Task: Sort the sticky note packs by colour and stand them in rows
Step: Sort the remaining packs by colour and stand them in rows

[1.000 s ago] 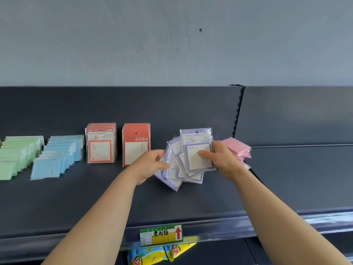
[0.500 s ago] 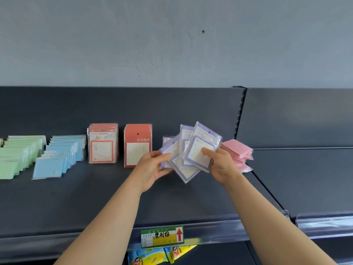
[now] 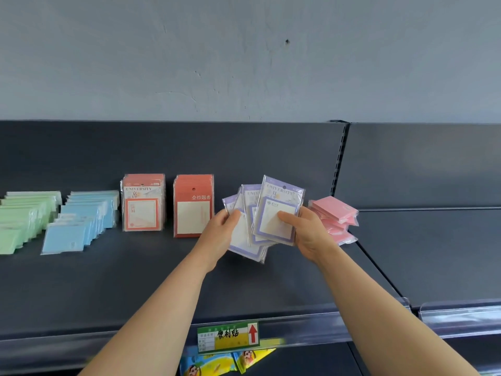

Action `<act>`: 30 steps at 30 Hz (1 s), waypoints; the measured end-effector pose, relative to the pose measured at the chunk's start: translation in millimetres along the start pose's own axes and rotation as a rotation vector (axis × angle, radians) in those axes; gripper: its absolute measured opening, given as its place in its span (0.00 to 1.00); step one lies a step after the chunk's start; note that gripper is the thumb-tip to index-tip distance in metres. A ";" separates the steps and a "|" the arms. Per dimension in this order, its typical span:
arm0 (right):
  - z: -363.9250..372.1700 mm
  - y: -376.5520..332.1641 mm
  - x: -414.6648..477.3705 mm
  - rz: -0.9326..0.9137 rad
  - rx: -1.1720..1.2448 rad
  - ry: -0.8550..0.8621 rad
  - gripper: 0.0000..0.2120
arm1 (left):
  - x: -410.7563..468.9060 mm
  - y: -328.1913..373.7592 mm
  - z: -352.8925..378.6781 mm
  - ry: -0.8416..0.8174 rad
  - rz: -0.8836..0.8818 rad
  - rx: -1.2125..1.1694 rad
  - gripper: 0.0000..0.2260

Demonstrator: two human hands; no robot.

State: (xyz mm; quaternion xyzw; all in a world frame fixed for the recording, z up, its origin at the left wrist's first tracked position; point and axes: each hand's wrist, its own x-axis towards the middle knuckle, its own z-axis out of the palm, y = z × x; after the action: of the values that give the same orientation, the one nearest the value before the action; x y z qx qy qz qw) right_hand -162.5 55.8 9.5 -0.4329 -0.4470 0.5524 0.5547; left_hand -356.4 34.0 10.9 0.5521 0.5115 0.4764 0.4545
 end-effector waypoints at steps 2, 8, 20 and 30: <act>3.6 0.2 0.4 -0.022 -0.017 -0.012 0.14 | -2.2 1.8 6.1 0.015 0.021 0.039 0.15; 8.7 5.6 -2.7 -0.077 -0.089 -0.151 0.12 | -6.5 12.7 22.9 0.016 0.064 -0.015 0.15; 5.0 29.3 -8.0 -0.178 -0.318 -0.120 0.23 | 0.9 -3.9 28.1 -0.142 -0.012 0.343 0.38; -0.6 27.9 1.4 -0.166 -0.597 -0.107 0.29 | 15.8 -14.6 29.7 -0.064 0.041 0.491 0.30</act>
State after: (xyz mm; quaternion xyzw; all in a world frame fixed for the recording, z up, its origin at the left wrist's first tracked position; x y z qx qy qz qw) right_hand -168.2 57.6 -17.8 -0.5090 -0.6519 0.3718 0.4217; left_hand -328.6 50.3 -6.5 0.6709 0.5861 0.3293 0.3130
